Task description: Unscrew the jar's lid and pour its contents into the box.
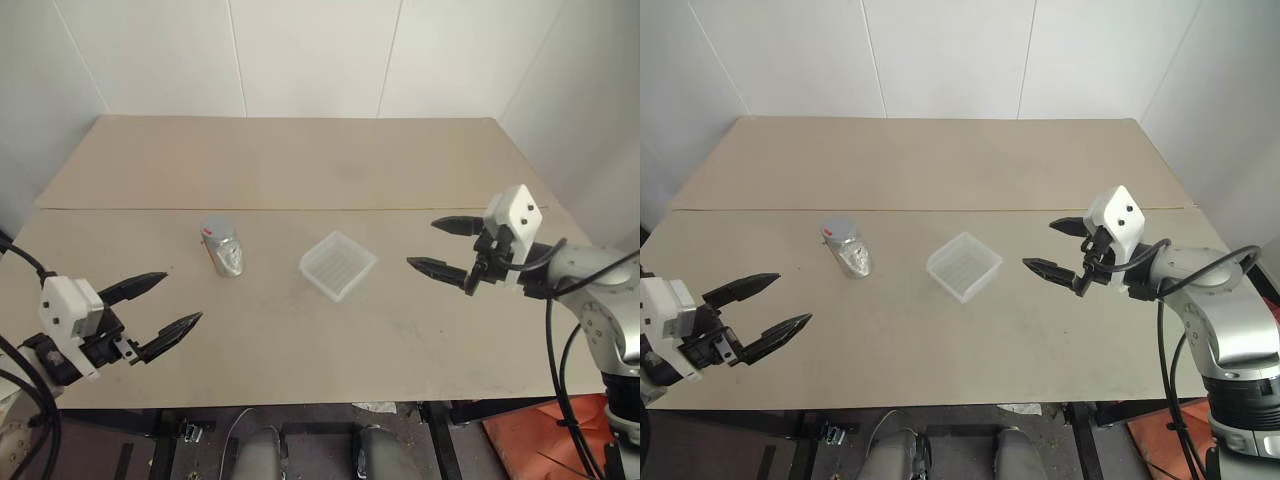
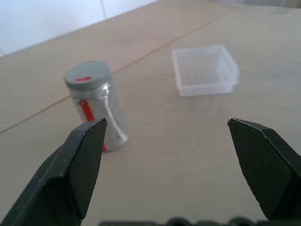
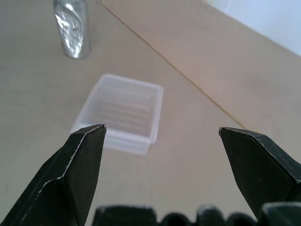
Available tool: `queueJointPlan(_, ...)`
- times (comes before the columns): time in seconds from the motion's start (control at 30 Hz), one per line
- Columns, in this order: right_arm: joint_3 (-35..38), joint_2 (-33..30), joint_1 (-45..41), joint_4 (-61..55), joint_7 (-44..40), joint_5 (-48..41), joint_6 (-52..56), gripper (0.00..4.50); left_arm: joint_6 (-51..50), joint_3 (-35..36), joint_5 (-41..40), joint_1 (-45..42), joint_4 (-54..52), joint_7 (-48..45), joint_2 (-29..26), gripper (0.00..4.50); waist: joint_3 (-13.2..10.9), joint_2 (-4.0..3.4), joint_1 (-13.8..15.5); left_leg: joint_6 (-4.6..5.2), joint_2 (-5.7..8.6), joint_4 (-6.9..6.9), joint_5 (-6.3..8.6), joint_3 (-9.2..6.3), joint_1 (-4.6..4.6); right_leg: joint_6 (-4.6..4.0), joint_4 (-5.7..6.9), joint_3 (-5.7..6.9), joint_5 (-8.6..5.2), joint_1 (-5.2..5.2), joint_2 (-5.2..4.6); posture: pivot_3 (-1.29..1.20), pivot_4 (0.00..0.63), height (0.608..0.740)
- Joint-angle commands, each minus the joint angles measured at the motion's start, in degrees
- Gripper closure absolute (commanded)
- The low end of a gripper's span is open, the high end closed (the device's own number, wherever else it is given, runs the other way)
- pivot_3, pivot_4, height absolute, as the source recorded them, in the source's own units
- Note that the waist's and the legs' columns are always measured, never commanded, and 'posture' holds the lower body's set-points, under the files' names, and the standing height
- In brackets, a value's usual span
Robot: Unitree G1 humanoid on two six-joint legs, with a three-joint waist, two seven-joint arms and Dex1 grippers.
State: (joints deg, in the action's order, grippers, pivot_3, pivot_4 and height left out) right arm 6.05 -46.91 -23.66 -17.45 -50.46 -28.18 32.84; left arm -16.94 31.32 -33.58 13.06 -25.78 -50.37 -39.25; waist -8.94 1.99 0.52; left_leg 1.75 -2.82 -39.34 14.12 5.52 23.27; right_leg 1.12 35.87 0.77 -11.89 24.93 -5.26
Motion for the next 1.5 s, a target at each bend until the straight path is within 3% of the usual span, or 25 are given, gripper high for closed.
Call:
queueJointPlan(0.03, -1.3, 0.9, -1.5, -2.7, -0.1, 0.1, -1.2, 0.00, 3.1, -2.9, 4.0, -3.7, 3.4, 4.2, 1.7, 0.02, 0.0, 0.02, 0.2, 0.00, -0.01, 0.00, 0.00, -0.01, 0.01, 0.01, -0.01, 0.03, 0.02, -0.01, 0.02, 0.00, 0.150, 0.740)
queueJointPlan(0.43, -4.5, 2.9, -4.9, -3.1, 1.1, 3.0, -1.9, 0.00, 8.4, -12.3, 7.7, -22.7, 28.0, -3.3, -0.3, 0.02, 0.0, 0.02, 0.0, -0.03, -0.01, 0.00, -0.02, 0.13, 0.09, 0.02, 0.01, 0.05, 0.05, 0.06, 0.03, 0.00, 0.150, 0.740)
queueJointPlan(0.77, -2.2, 2.9, -3.3, -7.0, 2.6, 2.4, -0.8, 0.00, 13.5, -18.4, 11.2, -35.4, 42.7, -7.7, 1.1, 0.02, 0.0, 0.03, 0.1, -0.03, -0.01, 0.00, -0.02, 0.42, 0.19, 0.04, 0.01, 0.09, 0.06, 0.11, 0.02, 0.00, 0.150, 0.740)
queueJointPlan(1.5, -0.7, 1.1, -2.5, -12.2, 4.0, 1.3, 1.2, 0.00, 27.4, -21.2, 17.0, -49.0, 66.7, -5.5, 10.2, 0.02, 0.0, 0.06, 0.1, -0.02, 0.02, -0.02, -0.03, 0.43, 0.23, 0.10, 0.02, 0.10, 0.09, 0.10, 0.01, 0.00, 0.150, 0.740)
